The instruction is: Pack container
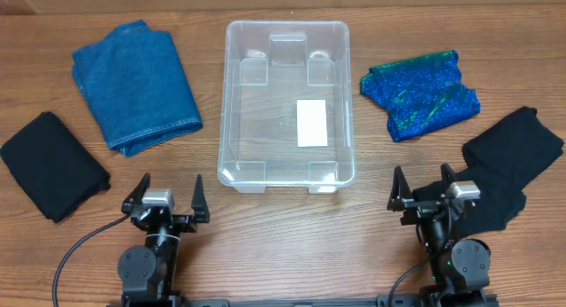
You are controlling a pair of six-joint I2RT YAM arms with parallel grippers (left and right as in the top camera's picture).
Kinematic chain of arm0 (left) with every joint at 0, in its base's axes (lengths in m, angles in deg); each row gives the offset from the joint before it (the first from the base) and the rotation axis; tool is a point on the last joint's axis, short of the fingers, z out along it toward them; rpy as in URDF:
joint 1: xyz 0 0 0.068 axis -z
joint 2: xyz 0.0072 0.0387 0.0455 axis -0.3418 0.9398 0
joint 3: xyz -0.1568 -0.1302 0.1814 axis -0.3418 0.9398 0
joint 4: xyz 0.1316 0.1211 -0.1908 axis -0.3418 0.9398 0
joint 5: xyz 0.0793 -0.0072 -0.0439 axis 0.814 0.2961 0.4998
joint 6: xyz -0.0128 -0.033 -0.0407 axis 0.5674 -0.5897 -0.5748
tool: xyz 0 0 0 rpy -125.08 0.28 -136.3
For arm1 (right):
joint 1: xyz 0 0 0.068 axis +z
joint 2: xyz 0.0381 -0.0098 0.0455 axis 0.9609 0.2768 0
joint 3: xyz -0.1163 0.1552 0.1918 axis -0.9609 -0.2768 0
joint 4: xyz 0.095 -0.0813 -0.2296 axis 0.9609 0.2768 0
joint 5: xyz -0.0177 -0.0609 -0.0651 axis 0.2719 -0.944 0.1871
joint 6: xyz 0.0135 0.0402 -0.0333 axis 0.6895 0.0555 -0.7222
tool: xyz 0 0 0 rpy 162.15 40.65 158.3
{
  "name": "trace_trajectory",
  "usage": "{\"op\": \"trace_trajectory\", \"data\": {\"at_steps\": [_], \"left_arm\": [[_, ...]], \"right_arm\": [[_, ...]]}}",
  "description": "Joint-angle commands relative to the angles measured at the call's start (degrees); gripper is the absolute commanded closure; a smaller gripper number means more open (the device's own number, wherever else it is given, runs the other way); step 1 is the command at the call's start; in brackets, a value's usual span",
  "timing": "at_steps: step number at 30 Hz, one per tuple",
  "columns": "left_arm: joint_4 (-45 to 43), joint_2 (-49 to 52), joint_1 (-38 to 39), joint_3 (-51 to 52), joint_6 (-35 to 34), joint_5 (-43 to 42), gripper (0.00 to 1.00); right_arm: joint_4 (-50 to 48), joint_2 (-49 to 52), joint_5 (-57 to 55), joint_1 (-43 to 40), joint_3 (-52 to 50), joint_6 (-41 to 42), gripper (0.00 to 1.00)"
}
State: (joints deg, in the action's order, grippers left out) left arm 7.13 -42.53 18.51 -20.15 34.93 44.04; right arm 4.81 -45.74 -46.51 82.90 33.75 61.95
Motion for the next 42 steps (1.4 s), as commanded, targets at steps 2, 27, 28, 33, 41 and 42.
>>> {"op": "trace_trajectory", "data": {"at_steps": [2, 27, 28, 33, 41, 42], "left_arm": [[0.0, -0.5, 0.4, 0.3, 1.1, 0.5, 0.00], [0.0, -0.5, 0.4, 0.3, 1.1, 0.5, 0.00], [0.0, -0.5, 0.4, 0.3, 1.1, 0.5, 0.00], [0.0, -0.5, 0.4, 0.3, 1.1, 0.3, 0.00], [1.9, -0.5, 0.4, -1.2, -2.0, -3.1, 0.00], [5.0, -0.5, 0.4, -3.1, -2.0, -3.1, 0.00]], "right_arm": [[-0.3, -0.4, -0.5, -0.3, -0.5, 0.2, 0.00], [-0.3, -0.4, -0.5, -0.3, -0.5, 0.2, 0.00], [-0.3, -0.4, -0.5, -0.3, -0.5, 0.2, 0.00], [-0.3, -0.4, -0.4, -0.3, -0.5, 0.2, 0.00], [0.1, 0.4, 1.3, -0.3, -0.2, 4.1, 0.00], [1.3, 1.4, -0.2, -0.3, 1.4, 4.1, 0.00]]}}
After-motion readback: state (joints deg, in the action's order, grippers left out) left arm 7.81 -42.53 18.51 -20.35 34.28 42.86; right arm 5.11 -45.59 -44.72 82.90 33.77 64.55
